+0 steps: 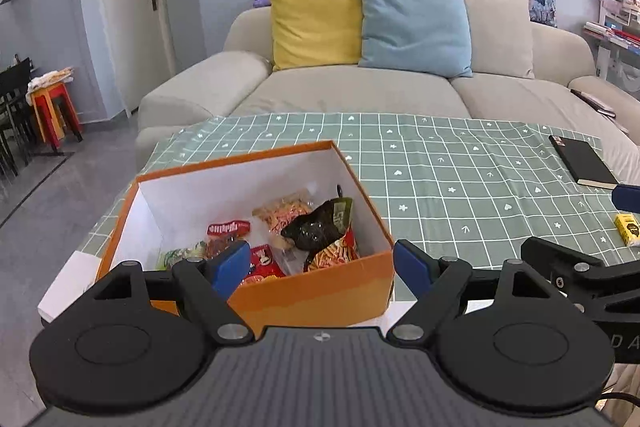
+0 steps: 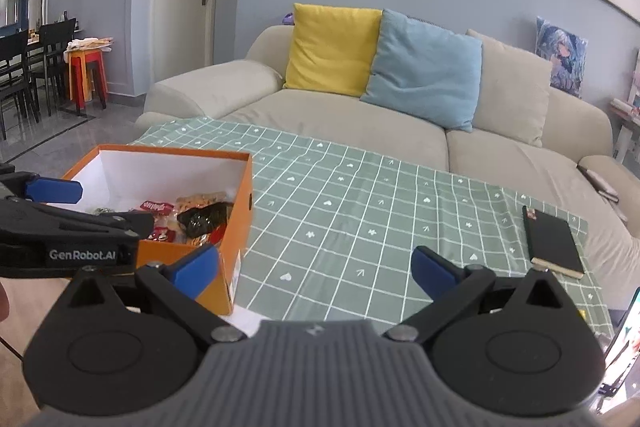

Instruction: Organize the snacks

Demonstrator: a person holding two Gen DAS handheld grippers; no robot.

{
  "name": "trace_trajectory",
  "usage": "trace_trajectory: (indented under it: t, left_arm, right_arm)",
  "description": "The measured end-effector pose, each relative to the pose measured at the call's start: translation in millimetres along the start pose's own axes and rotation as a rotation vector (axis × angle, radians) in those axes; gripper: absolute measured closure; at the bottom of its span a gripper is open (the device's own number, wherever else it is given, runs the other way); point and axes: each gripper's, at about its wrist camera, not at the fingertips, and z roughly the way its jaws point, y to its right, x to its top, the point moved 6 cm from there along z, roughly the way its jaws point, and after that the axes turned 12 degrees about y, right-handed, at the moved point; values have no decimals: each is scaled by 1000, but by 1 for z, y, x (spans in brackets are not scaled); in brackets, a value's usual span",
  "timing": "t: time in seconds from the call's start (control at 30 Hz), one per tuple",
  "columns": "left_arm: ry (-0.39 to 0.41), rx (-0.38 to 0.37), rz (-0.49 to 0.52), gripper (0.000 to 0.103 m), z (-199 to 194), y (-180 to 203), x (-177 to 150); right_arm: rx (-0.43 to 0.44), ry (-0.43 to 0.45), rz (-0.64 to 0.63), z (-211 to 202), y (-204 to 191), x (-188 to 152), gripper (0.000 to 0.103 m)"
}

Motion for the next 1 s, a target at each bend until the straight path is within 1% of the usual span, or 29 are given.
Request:
trace_trajectory:
  t: [0.1, 0.3, 1.0]
  left_arm:
    - [-9, 2, -3, 8, 0, -1, -2]
    - [-26, 1, 17, 8, 2, 3, -5]
    - [-43, -1, 25, 8, 4, 3, -6]
  right_arm:
    - [-16, -13, 8, 2, 4, -2, 4]
    - [-21, -24, 36, 4, 8, -2, 4]
    - [-31, -35, 42, 5, 12, -4, 4]
